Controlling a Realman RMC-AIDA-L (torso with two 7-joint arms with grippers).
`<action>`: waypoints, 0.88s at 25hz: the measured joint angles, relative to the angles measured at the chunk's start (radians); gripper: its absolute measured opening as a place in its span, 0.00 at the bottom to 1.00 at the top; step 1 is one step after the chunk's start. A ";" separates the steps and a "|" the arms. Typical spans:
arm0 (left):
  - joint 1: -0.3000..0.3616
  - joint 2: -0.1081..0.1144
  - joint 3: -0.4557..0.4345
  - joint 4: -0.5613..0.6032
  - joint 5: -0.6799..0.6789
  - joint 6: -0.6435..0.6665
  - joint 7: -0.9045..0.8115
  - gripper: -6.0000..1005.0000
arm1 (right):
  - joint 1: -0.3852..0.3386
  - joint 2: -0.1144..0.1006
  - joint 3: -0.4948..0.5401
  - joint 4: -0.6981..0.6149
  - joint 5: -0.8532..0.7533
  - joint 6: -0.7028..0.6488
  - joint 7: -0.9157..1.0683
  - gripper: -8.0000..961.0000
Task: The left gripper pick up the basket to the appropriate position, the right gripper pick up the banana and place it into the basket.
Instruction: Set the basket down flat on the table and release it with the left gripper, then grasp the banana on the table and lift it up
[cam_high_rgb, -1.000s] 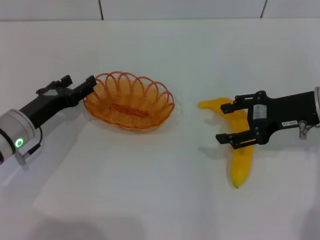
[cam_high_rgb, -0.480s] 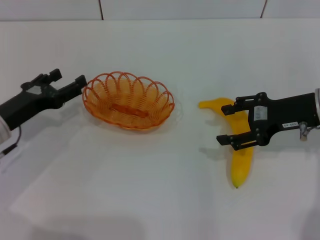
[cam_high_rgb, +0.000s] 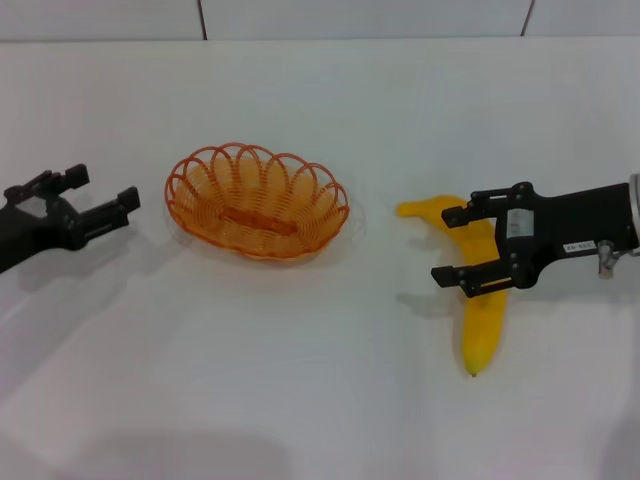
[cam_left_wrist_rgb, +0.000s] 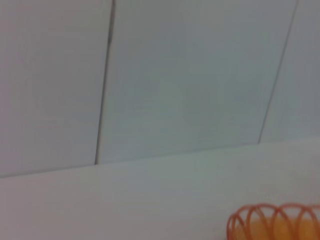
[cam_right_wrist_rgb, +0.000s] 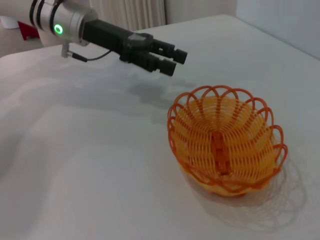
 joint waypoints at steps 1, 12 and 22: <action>0.007 -0.001 0.000 0.000 0.001 0.000 0.027 0.89 | 0.001 0.000 0.000 0.000 0.001 0.000 0.002 0.85; 0.042 0.002 0.013 0.009 0.045 0.041 0.120 0.89 | 0.006 0.033 -0.009 -0.097 -0.003 0.000 0.123 0.85; 0.046 0.003 0.014 0.009 0.054 0.047 0.126 0.89 | -0.017 0.038 -0.186 -0.296 -0.037 0.144 0.336 0.85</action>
